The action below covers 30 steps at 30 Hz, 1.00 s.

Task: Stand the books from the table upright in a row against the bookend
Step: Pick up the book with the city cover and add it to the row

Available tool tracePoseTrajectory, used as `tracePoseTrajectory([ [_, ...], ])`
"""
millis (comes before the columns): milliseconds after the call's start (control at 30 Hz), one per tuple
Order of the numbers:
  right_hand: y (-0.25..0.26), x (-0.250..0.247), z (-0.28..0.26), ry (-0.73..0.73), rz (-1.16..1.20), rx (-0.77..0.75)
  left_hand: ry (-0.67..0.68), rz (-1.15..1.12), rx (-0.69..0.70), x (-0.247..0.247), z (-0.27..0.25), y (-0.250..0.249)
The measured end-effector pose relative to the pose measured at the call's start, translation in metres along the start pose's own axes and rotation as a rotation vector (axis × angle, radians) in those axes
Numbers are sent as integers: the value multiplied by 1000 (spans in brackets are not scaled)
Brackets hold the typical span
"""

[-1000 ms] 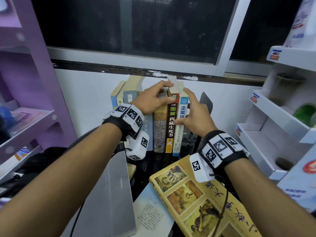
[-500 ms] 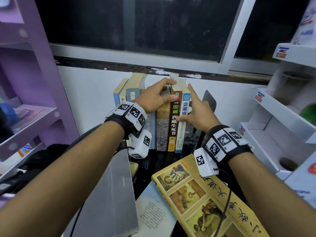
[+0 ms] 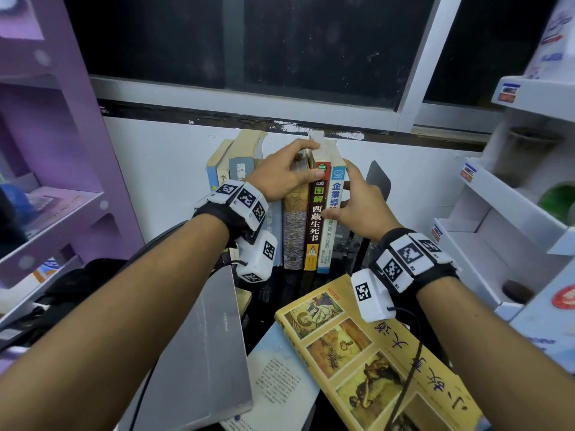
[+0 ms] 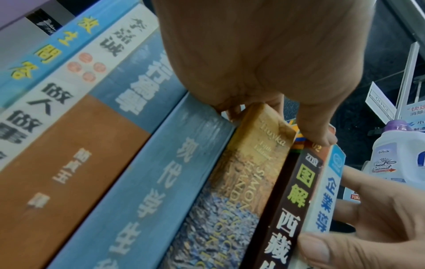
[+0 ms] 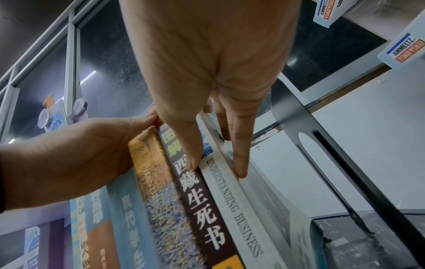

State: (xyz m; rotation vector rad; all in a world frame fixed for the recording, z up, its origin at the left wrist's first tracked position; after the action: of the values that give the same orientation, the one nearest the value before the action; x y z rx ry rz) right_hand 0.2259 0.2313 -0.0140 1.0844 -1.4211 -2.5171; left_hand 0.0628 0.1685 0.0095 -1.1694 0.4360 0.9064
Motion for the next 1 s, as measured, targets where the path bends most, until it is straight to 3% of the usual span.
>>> tracePoseTrajectory([
  [400,9,1,-11,-2,17,36,-43,-99,-36,5,-12,-6],
  [800,33,-6,-44,-7,66,60,-118,-46,28,-5,-50,-21],
  [1000,42,3,-67,-108,38,82,-205,-3,-11,-13,-87,-12],
])
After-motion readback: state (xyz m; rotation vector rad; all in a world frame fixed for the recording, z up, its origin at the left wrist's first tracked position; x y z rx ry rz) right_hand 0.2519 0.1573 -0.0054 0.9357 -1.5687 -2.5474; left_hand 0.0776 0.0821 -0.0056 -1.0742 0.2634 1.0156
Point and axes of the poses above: each hand's wrist, its own z-axis towards the middle knuckle, its own x-axis out of the palm, y = z × x, the point moved 2 cm from there along z, towards the middle knuckle, and after that the axes turned 14 degrees about z, right-handed, at the moved point
